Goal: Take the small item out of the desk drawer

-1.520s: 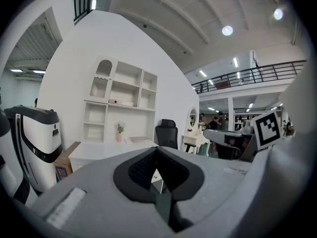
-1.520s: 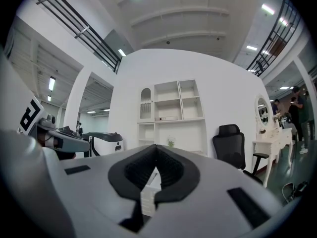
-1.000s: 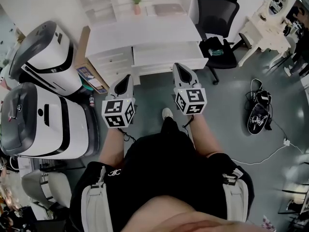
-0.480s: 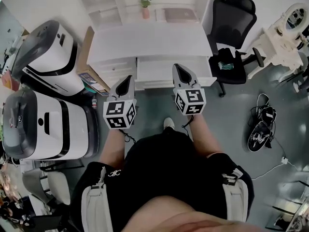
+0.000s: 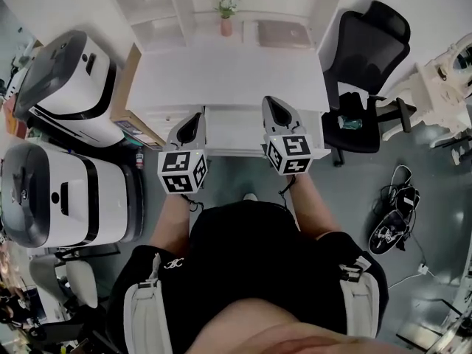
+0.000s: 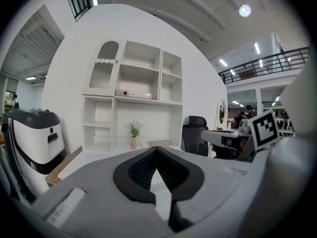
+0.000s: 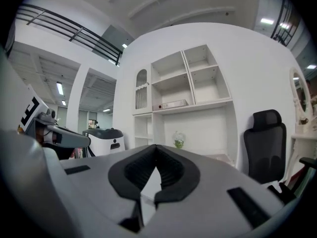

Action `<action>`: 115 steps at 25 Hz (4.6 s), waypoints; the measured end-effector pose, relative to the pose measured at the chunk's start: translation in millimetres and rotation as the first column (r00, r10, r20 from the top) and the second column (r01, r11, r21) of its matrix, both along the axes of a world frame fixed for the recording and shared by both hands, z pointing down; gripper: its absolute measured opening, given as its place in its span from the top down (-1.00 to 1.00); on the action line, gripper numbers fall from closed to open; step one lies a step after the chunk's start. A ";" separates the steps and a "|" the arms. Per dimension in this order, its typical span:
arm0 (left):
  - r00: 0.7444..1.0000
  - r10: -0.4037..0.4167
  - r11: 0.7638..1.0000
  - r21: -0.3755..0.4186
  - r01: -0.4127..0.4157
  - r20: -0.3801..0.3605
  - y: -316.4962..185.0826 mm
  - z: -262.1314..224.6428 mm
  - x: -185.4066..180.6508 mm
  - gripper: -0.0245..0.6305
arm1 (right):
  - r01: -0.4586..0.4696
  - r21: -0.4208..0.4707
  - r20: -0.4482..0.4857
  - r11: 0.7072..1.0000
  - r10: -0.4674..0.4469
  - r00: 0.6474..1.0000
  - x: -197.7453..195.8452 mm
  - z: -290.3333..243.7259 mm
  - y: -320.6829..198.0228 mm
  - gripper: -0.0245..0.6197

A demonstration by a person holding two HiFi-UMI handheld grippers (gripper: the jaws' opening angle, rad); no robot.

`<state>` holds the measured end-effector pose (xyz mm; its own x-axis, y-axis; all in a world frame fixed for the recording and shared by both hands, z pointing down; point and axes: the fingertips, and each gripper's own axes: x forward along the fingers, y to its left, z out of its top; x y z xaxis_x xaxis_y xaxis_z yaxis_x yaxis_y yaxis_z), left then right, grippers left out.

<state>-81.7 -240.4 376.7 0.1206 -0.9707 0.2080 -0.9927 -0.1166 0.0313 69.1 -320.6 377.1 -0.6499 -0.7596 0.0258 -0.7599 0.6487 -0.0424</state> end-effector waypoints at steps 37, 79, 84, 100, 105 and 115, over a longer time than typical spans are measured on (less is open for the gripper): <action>0.978 -0.207 0.970 -0.133 0.202 -0.022 -44.4 56.3 -125.4 0.89 | 0.560 -0.491 -0.465 0.668 -0.744 0.479 -140.4 211.3 -36.9 0.58; 0.878 -0.479 0.839 -0.295 0.457 -0.003 8.2 115.9 -238.5 0.88 | 0.168 -0.936 -0.331 0.308 -0.935 -0.128 -119.6 472.0 -2.6 0.47; 0.877 -0.480 0.840 -0.292 0.458 -0.005 11.1 114.2 -237.4 0.88 | 0.163 -0.922 -0.375 0.351 -0.913 -0.160 -109.7 484.2 -3.1 0.47; 0.911 -0.411 0.890 -0.231 0.394 -0.031 0.8 95.1 -210.9 0.88 | 0.351 -0.798 -0.458 0.490 -0.871 0.175 -154.8 405.9 -27.8 0.53; 0.934 -0.354 0.918 -0.206 0.340 -0.039 -16.6 87.5 -189.8 0.88 | 0.409 -0.702 -0.489 0.583 -0.812 0.318 -161.7 360.9 -38.9 0.54; 0.983 -0.178 0.973 -0.157 0.168 -0.048 -71.2 76.9 -143.5 0.88 | 0.374 -0.392 -0.347 0.840 -0.512 0.786 -167.2 212.9 -65.2 0.55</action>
<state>-225.2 -311.5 453.5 -0.0294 -0.9357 0.3516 -0.9930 0.0675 0.0966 -98.1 -385.8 590.0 -0.7825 -0.3013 0.5448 -0.3755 0.9265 -0.0269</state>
